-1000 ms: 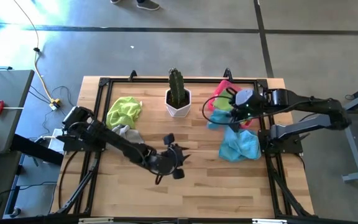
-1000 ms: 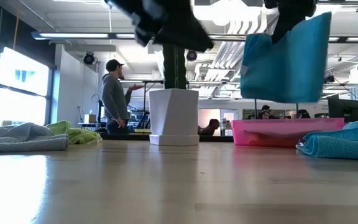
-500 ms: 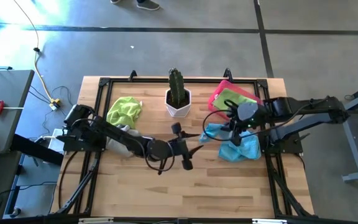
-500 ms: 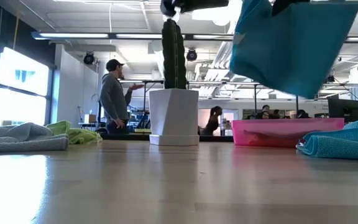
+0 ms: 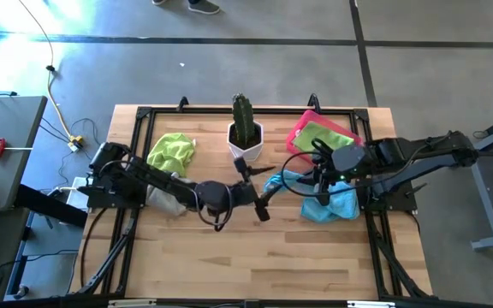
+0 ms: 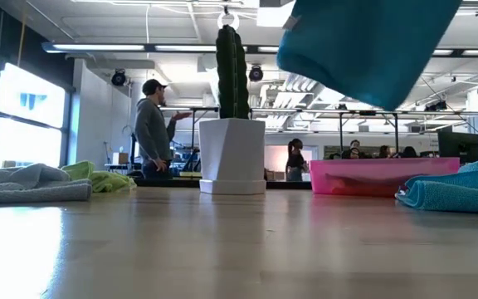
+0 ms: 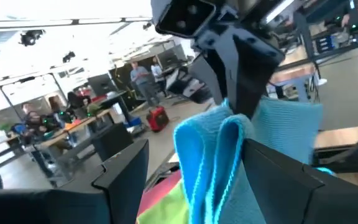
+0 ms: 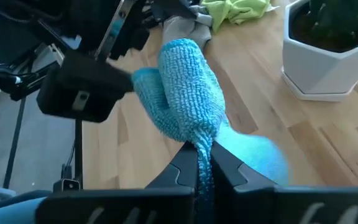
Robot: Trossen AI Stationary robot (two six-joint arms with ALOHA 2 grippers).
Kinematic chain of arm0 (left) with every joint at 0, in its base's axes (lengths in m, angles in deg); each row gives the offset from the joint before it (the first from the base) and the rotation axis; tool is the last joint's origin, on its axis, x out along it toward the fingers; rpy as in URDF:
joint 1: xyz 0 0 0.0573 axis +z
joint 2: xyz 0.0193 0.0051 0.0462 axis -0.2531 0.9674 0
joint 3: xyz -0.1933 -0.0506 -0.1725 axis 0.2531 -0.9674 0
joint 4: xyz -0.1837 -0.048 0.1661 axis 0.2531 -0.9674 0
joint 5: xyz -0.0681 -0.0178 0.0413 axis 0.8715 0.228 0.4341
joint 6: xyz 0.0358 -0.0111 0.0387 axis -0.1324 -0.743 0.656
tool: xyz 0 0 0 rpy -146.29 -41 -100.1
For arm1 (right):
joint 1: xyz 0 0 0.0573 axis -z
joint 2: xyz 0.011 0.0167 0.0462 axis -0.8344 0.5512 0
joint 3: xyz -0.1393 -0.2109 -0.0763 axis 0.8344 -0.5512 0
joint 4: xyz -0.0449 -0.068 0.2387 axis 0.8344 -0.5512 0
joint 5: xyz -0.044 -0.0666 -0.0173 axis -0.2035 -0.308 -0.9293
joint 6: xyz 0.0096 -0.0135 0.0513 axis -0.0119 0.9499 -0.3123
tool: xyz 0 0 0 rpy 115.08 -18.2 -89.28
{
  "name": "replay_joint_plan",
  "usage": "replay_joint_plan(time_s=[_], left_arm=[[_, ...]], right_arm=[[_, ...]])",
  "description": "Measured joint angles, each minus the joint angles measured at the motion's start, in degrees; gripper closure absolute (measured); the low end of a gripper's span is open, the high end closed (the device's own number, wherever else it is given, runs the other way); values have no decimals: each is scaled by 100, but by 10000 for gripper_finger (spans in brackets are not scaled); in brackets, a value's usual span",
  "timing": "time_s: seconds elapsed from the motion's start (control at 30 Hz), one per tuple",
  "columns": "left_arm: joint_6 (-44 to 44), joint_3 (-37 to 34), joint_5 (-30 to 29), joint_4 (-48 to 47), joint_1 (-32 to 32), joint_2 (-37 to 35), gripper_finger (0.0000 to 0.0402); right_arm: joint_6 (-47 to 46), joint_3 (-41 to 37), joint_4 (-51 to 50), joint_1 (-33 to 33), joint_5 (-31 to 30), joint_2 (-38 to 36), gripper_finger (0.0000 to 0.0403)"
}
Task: Fold microfiber towels
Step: Put the blue microfiber towel into the red bin
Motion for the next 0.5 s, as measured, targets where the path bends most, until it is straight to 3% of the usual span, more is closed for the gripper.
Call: replay_joint_plan(time_s=[0.23,0.5], left_arm=[[-120,2,638,-177,-16,16,153],[-246,2,115,-447,39,35,153]], right_arm=[[9,0,96,-107,-207,0,402],[150,0,452,-354,-17,0,402]])
